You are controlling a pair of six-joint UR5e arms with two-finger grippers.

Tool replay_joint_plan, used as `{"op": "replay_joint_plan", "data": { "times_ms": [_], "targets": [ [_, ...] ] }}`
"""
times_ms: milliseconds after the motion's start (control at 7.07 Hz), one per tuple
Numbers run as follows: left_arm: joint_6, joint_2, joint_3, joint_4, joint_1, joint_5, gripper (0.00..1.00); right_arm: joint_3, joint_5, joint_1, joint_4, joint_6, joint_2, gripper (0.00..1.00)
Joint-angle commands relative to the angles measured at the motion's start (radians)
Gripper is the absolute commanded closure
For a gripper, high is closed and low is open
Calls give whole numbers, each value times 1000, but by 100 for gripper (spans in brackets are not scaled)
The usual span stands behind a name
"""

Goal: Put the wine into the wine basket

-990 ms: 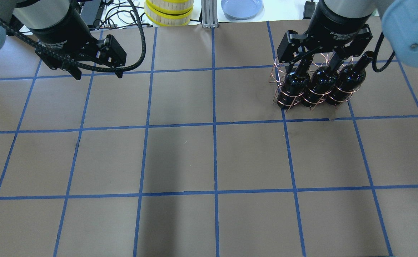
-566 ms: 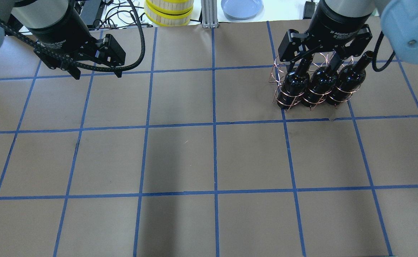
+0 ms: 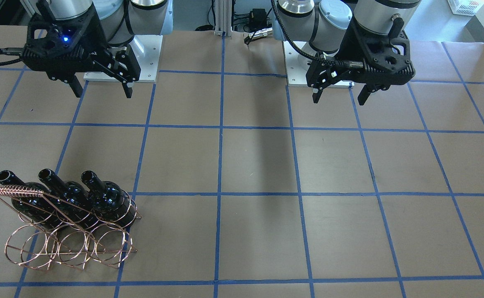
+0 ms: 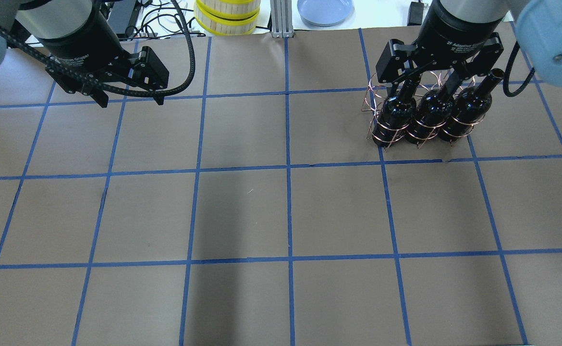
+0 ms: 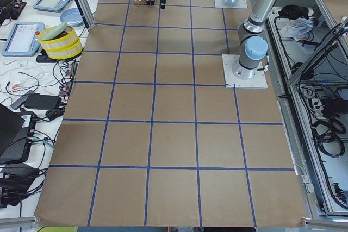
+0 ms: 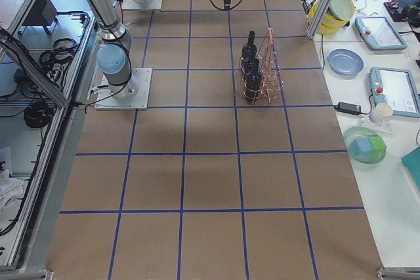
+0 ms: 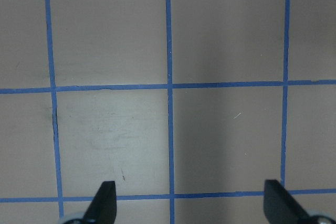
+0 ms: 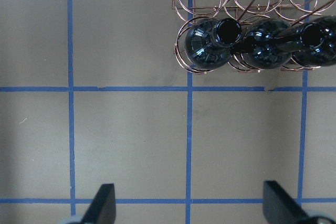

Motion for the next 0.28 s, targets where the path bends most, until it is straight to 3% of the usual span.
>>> {"op": "replay_joint_plan", "data": {
  "times_ms": [0, 141],
  "targets": [
    [0, 0, 1, 0, -1, -1, 0, 0, -3, 0, -1, 1, -2, 0],
    [0, 2, 0, 0, -1, -1, 0, 2, -3, 0, -1, 1, -2, 0]
  ]
}}
